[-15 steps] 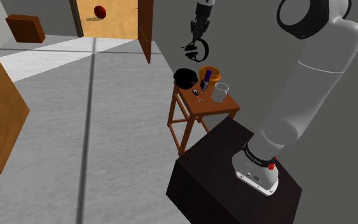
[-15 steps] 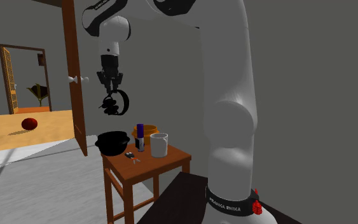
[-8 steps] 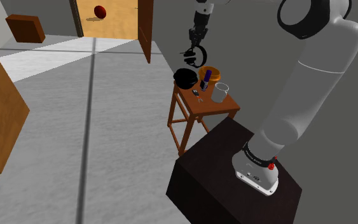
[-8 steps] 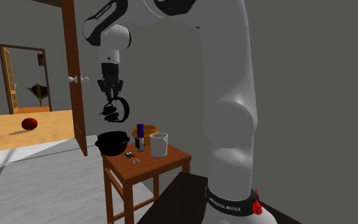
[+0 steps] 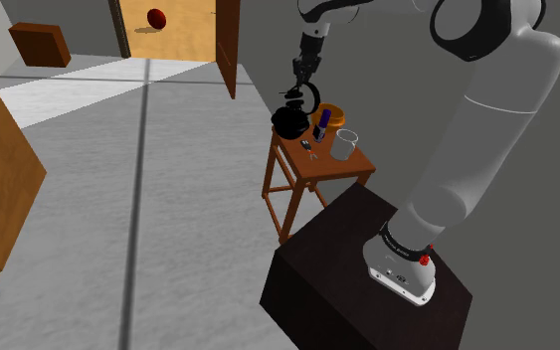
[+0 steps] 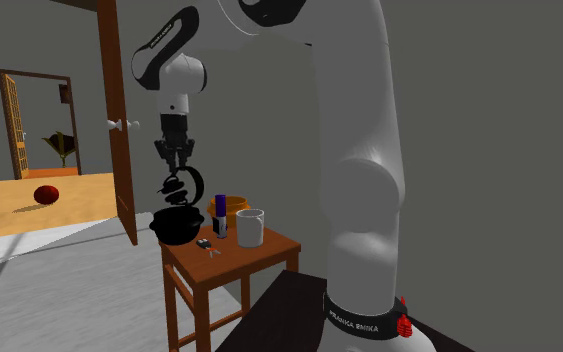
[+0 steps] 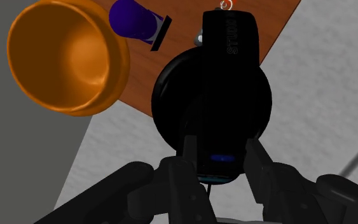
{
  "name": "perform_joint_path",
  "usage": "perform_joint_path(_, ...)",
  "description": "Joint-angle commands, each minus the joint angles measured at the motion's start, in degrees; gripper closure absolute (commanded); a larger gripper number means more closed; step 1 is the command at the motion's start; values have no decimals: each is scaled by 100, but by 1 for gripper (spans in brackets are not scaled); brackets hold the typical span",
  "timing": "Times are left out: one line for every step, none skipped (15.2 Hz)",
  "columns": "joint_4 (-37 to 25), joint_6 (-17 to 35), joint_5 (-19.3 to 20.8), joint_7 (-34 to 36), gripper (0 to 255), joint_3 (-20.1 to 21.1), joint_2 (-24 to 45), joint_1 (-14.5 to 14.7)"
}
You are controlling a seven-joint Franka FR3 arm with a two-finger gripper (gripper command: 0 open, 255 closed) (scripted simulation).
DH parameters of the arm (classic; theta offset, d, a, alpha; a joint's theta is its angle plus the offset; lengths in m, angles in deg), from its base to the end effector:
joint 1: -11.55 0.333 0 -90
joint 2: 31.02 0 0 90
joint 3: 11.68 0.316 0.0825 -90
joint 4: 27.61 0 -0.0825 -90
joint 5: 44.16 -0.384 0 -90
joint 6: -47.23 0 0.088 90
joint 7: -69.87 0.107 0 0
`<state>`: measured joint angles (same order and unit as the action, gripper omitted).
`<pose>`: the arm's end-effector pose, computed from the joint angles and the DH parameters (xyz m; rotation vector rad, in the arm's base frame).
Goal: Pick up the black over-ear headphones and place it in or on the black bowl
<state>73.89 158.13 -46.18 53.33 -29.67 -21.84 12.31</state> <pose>0.5837 -0.1690 0.4711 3.1224 -0.0318 0.0104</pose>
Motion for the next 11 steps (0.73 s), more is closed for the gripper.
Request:
perform_joint_path(131,153,-8,-1,255,3,18,2)
perform_joint_path(187,226,-15,-5,255,5,35,1)
perform_joint_path(273,339,-26,-11,255,7,65,0)
perform_joint_path(274,340,-26,-11,255,7,63,0)
perform_joint_path(273,339,-26,-11,255,7,64,-1)
perform_joint_path(273,339,-26,-11,255,7,65,-1)
perform_joint_path(273,339,-26,-11,255,7,65,-1)
perform_joint_path(273,339,-26,-11,255,7,65,-1)
perform_joint_path(273,339,-26,-11,255,7,65,-1)
perform_joint_path(273,339,-26,-11,255,7,65,-1)
perform_joint_path(273,339,-26,-11,255,7,65,-1)
